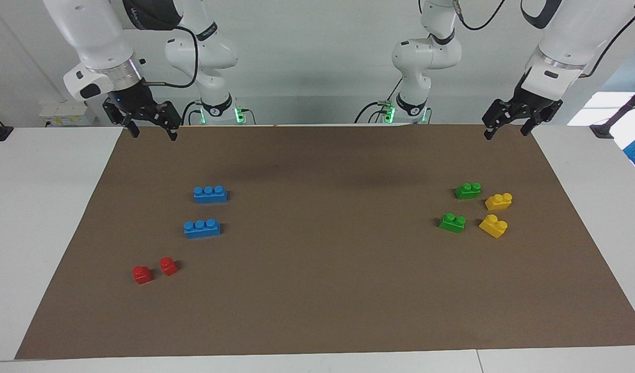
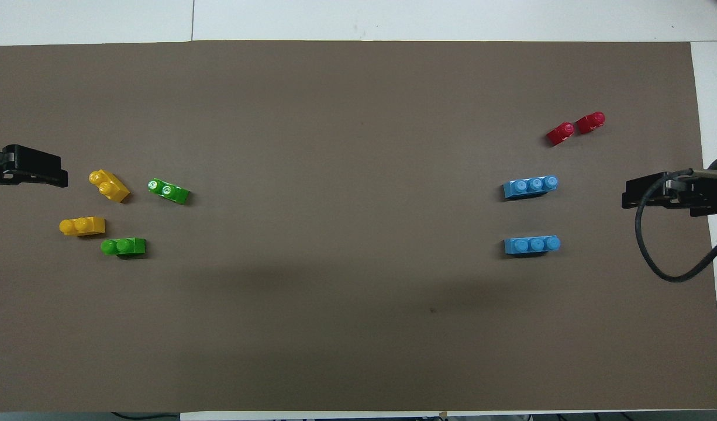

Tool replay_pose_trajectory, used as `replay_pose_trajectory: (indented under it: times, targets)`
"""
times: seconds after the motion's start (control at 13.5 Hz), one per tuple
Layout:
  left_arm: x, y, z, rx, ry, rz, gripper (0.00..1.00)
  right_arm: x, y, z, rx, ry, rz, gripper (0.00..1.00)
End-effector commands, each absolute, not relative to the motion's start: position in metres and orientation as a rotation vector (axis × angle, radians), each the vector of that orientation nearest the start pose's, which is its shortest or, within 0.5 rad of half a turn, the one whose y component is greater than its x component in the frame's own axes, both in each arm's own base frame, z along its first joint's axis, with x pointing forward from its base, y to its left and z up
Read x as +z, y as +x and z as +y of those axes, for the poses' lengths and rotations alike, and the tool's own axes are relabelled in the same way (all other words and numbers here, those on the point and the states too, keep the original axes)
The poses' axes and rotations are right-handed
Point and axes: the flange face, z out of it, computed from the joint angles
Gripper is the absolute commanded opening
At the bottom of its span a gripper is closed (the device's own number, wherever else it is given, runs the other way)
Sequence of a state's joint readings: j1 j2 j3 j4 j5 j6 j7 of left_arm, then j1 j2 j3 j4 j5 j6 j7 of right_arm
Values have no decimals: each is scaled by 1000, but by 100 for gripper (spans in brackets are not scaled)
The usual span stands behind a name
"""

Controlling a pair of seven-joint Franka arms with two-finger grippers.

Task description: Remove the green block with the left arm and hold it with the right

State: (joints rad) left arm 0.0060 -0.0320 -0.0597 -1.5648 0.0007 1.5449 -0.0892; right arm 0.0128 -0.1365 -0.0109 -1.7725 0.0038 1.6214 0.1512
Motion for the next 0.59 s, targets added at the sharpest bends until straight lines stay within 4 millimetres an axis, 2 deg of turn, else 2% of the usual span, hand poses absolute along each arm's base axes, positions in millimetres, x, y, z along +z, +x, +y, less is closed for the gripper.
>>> replay_pose_trajectory:
  times: [0.0, 0.52]
  targets:
    - [645, 538, -30, -45, -3156, -31, 100, 607, 505, -3, 25, -3154, 219, 100]
    - [645, 538, -30, -45, -3156, -31, 100, 606, 503, -1, 27, -3148, 260, 100]
